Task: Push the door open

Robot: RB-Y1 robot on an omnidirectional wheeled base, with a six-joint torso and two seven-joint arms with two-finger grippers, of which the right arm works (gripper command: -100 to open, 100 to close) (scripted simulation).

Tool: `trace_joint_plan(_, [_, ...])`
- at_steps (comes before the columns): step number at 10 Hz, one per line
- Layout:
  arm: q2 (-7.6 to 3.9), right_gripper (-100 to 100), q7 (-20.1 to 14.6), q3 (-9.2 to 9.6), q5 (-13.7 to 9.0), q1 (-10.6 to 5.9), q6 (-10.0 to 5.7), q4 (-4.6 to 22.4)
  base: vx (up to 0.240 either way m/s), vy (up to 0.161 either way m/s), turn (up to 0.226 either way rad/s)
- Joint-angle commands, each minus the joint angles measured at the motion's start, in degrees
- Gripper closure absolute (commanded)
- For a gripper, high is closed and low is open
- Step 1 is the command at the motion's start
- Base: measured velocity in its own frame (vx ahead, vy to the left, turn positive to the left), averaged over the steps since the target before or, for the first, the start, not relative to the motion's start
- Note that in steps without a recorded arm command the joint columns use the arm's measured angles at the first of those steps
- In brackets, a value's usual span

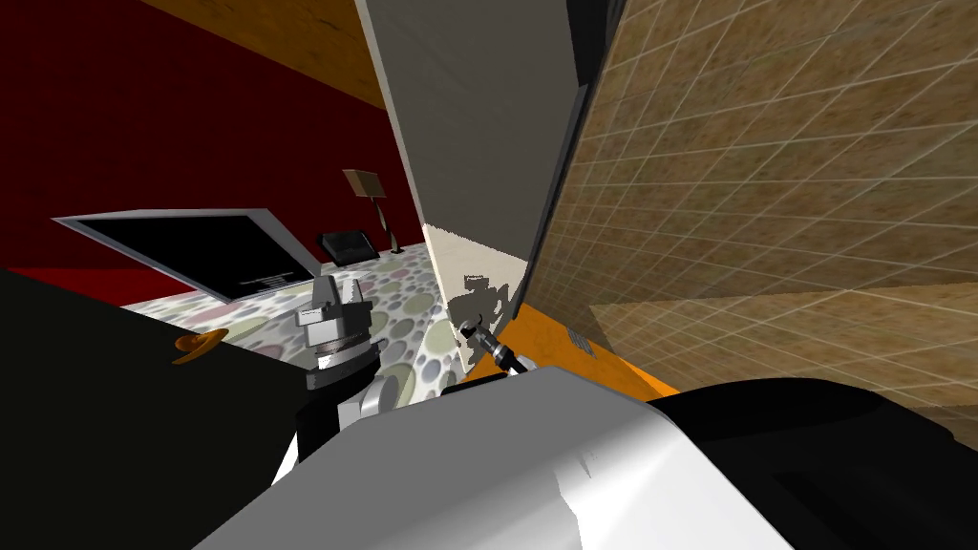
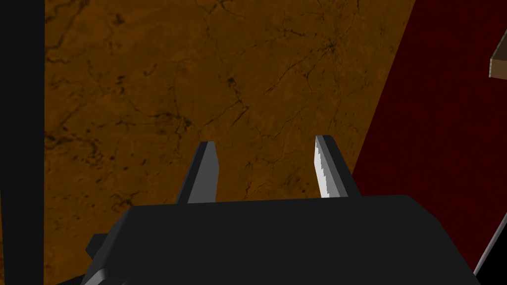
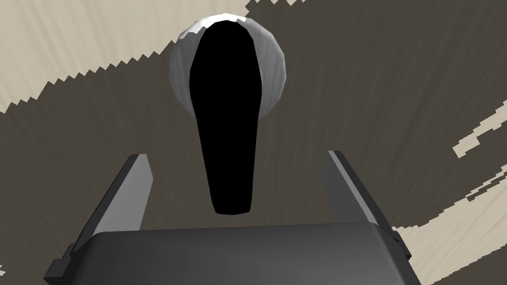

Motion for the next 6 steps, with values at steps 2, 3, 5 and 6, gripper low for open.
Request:
trace_joint_plan(2, [0.27,-100,0.1,-0.16,0.0,-0.01,-0.10,0.3,0.135,0.067,0.019])
trace_joint_plan(3, [0.27,100,0.1,-0.16,0.0,-0.01,-0.10,0.3,-0.015,-0.004,-0.005])
trace_joint_plan(5, [0.27,100,0.1,-0.16,0.0,-0.01,-0.10,0.3,-0.020,-0.015,0.013])
trace_joint_plan(6, [0.27,100,0.1,-0.16,0.0,-0.01,-0.10,0.3,0.000,0.000,0.000])
